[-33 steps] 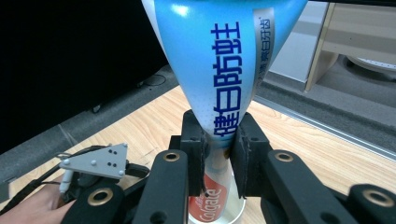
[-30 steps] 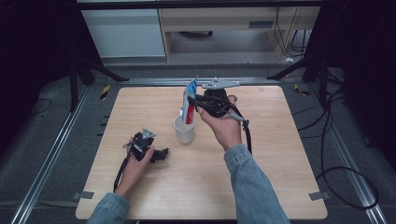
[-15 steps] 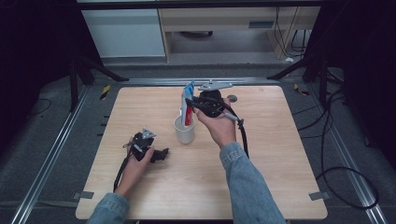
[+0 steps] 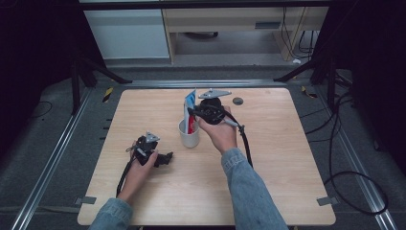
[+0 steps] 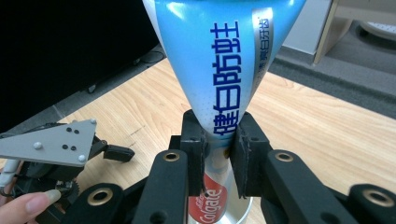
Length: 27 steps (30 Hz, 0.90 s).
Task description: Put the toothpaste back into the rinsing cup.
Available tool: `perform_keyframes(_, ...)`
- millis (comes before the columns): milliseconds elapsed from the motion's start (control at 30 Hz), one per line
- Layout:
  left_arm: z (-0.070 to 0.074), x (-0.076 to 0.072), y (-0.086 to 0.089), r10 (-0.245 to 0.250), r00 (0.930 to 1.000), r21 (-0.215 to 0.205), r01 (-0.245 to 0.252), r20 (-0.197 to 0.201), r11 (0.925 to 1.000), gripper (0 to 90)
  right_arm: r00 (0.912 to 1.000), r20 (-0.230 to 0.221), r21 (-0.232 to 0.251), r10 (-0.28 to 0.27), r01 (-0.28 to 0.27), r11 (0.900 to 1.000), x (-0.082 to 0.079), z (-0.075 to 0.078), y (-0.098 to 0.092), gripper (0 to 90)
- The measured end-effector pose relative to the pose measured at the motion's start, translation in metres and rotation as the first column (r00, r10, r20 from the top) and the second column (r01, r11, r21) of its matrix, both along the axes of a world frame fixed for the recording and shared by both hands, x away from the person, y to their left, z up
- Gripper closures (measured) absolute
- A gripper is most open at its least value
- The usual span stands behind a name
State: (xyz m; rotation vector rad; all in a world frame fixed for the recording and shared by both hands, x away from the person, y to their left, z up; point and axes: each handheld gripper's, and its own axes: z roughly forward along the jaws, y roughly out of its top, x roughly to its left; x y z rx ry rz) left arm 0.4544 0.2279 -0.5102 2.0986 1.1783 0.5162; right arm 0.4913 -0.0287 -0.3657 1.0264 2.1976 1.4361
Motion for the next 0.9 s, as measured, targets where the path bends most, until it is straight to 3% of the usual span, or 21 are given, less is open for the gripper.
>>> perform_keyframes(900,0.0,0.0,0.0,-0.003,1.0,0.004,0.003,-0.002,1.0,0.0,0.9996,-0.029,0.009,-0.006,0.006,1.0,0.004,-0.016,0.0,76.6)
